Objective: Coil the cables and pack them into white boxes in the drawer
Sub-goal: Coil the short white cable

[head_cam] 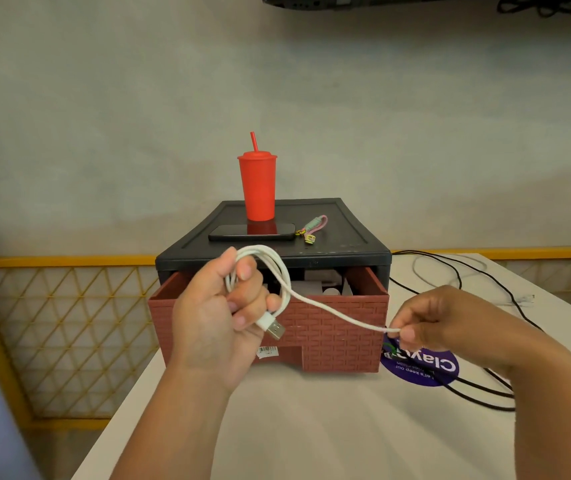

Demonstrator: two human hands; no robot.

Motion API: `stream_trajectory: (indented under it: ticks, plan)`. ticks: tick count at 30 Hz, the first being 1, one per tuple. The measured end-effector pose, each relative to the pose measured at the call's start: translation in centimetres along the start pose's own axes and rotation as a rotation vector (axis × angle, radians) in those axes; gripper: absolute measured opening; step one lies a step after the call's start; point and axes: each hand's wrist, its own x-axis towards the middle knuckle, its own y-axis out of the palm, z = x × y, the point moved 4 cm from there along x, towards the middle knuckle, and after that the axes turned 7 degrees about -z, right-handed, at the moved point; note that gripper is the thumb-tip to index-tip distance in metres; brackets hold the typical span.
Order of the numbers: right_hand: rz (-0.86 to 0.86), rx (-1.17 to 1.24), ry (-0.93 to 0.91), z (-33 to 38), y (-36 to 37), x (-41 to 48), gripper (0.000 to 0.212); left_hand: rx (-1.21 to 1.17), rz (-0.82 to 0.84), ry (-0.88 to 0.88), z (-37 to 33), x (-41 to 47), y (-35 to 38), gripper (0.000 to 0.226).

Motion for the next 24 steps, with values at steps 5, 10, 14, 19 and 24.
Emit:
stream_trajectory:
  ticks: [5, 10, 14, 19, 24]
  plan:
    - [0.245, 0.039, -0.093, 2.7, 2.1, -0.9, 0.019, 0.074, 0.011, 0.017, 0.7, -0.2, 0.5, 0.049]
    - [0.266, 0.099, -0.212, 6.5, 4.3, -1.2, 0.01, 0.148, 0.064, 0.026, 1.3, -0.6, 1.1, 0.032]
    - [0.076, 0.102, -0.239, 7.1, 4.2, -0.7, 0.026, 0.152, 0.062, 0.044, 0.8, -0.6, 0.8, 0.032]
    - [-0.344, 0.329, -0.315, 7.2, 1.8, -0.2, 0.031, -0.08, 0.155, -0.147, 1.2, -0.8, 1.3, 0.034]
    - [-0.207, 0.369, -0.276, 7.3, 3.6, 0.3, 0.037, -0.422, 0.476, -0.339, 2.1, -0.8, 1.8, 0.031]
